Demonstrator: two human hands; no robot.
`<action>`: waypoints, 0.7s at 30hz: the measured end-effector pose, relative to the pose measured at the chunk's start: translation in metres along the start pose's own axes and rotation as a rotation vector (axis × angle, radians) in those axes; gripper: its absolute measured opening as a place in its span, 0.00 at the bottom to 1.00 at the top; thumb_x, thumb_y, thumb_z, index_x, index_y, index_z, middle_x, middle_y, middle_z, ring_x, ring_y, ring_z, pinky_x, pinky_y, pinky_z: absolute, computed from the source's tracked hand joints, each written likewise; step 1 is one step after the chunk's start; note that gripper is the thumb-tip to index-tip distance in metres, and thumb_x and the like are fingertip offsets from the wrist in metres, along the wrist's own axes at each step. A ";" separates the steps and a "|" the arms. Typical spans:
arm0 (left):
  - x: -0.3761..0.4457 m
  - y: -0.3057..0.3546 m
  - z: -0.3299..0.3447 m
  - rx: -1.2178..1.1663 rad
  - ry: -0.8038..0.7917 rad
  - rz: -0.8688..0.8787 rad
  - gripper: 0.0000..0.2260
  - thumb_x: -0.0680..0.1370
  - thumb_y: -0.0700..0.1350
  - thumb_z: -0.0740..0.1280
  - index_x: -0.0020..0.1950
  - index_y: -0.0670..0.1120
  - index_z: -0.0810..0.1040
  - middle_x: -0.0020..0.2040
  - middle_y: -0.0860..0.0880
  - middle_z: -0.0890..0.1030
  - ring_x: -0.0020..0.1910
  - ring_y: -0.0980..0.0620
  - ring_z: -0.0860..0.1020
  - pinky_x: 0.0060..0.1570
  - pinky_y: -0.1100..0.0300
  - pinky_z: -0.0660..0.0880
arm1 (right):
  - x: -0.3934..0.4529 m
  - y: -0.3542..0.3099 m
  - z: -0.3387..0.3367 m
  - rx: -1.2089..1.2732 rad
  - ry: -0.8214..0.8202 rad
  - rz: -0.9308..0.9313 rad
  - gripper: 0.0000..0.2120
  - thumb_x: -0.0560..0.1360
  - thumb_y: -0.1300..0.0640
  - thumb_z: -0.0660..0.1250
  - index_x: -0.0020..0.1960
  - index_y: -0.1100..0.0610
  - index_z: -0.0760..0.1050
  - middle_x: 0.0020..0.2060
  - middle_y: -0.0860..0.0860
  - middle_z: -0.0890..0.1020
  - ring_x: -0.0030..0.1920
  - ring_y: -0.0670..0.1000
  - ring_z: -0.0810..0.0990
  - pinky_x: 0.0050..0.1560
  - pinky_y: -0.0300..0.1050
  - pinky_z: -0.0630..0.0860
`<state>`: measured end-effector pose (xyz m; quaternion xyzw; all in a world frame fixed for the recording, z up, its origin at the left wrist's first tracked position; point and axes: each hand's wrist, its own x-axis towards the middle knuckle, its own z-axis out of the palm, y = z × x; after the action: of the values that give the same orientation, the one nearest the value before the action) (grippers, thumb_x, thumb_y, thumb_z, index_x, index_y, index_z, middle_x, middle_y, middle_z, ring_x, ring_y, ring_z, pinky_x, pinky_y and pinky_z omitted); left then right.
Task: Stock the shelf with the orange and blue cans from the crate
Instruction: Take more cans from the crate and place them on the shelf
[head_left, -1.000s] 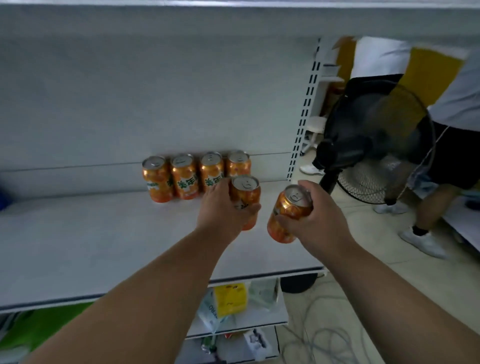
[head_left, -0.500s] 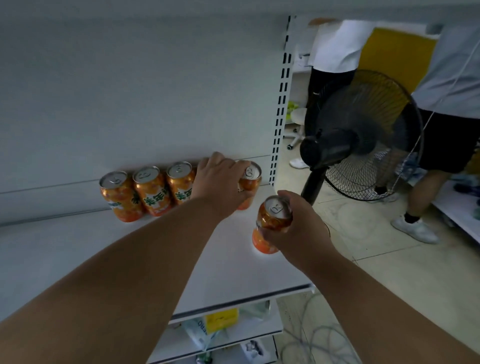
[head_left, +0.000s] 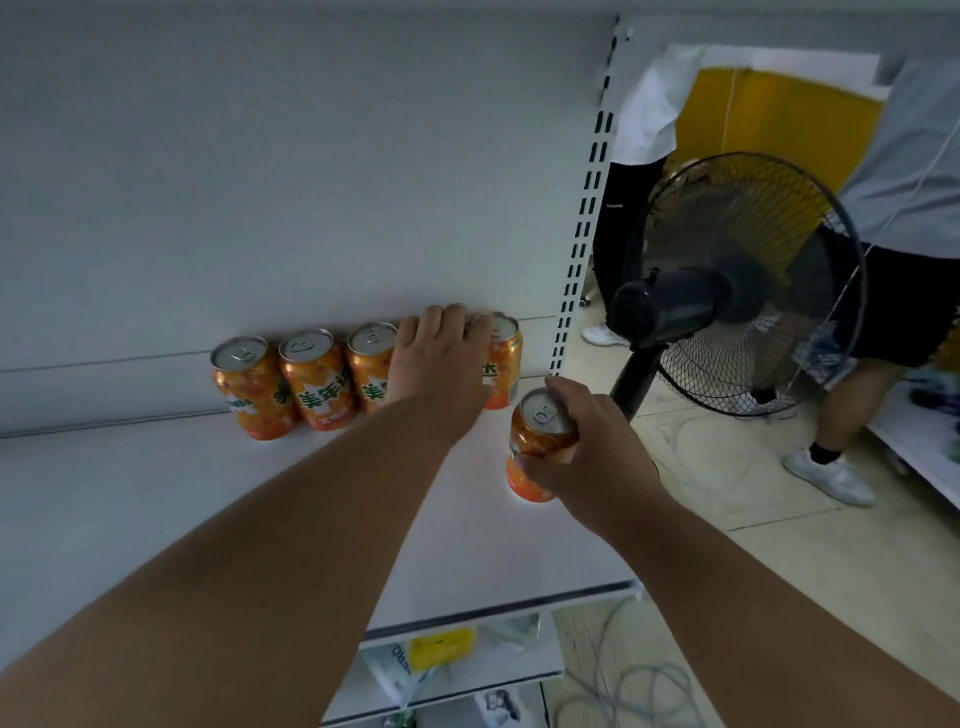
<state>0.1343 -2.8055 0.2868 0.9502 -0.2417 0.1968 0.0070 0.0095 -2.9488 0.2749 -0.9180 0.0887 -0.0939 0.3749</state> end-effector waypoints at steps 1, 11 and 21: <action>-0.016 -0.002 -0.004 -0.056 0.027 -0.037 0.26 0.73 0.54 0.69 0.69 0.50 0.67 0.64 0.48 0.71 0.64 0.45 0.67 0.64 0.50 0.64 | -0.001 -0.002 -0.001 -0.013 -0.001 -0.003 0.37 0.67 0.49 0.77 0.71 0.42 0.63 0.56 0.45 0.69 0.55 0.46 0.72 0.51 0.40 0.70; -0.206 -0.116 -0.007 -0.235 -0.175 -0.439 0.28 0.73 0.62 0.69 0.69 0.51 0.72 0.65 0.51 0.74 0.65 0.46 0.70 0.63 0.50 0.67 | -0.009 -0.094 0.078 0.008 -0.091 -0.153 0.42 0.65 0.45 0.77 0.74 0.44 0.61 0.67 0.46 0.71 0.66 0.48 0.71 0.63 0.45 0.70; -0.237 -0.188 0.008 -0.292 -0.199 -0.435 0.31 0.72 0.69 0.60 0.71 0.55 0.67 0.68 0.54 0.66 0.68 0.50 0.61 0.68 0.54 0.54 | 0.008 -0.187 0.183 -0.081 -0.059 -0.208 0.40 0.66 0.46 0.78 0.72 0.47 0.63 0.66 0.47 0.74 0.66 0.51 0.73 0.63 0.49 0.73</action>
<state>0.0331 -2.5325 0.2050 0.9833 -0.0575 0.0594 0.1623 0.0781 -2.6958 0.2794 -0.9391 -0.0147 -0.1014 0.3280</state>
